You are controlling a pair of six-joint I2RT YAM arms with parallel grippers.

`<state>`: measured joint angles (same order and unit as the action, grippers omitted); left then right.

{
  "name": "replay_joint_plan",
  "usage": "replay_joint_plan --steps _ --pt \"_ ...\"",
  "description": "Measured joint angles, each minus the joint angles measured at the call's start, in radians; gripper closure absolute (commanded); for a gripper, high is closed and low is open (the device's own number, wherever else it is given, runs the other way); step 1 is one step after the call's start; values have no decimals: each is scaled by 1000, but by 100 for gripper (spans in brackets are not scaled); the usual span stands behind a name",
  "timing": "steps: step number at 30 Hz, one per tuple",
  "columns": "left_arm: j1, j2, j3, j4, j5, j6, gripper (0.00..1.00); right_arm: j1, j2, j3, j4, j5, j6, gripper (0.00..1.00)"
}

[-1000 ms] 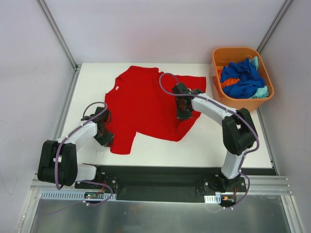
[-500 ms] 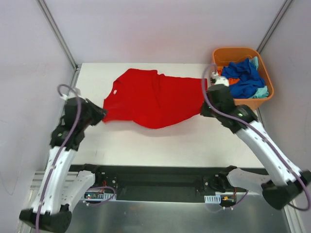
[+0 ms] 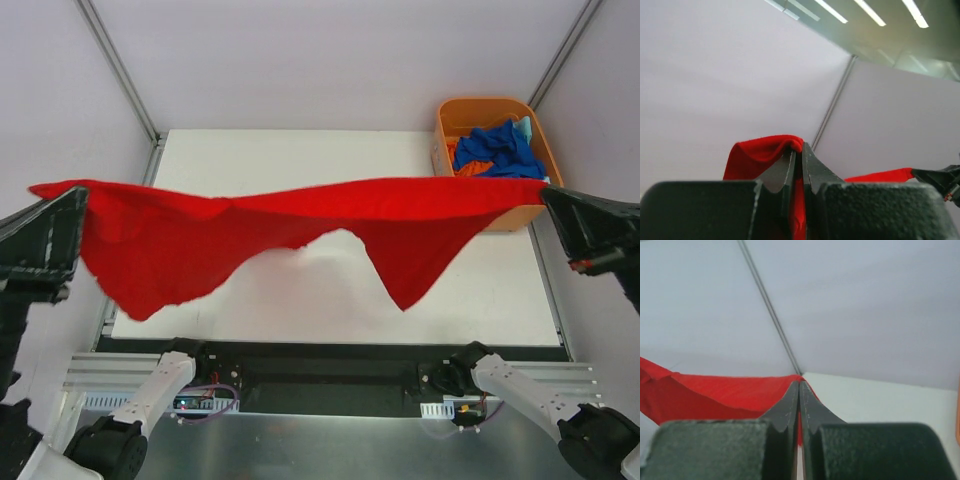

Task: Fold and stack the t-shirts
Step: Flatten out the tshirt

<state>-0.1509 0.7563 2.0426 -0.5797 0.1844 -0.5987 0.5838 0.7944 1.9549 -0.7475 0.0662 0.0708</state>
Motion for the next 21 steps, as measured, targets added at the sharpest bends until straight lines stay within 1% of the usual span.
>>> replay_joint_plan --steps 2,4,8,11,14,16,18,21 --pt "0 27 110 0 44 14 100 0 0 57 -2 -45 -9 99" --pt "0 50 182 3 62 24 100 0 0 87 -2 -68 -19 99" --pt "0 82 219 6 48 52 100 0 8 99 -9 -40 -58 100" --pt "0 146 217 5 -2 77 100 0 59 104 -12 60 -106 99" --pt "0 265 217 9 -65 105 100 0 169 113 11 193 -166 100" --pt "0 378 227 12 -118 130 100 -13 261 116 35 260 -198 99" --pt "0 518 253 3 -169 156 100 -58 375 117 68 285 -225 100" --pt "3 723 328 -11 -212 195 100 -148 535 117 116 272 -248 99"
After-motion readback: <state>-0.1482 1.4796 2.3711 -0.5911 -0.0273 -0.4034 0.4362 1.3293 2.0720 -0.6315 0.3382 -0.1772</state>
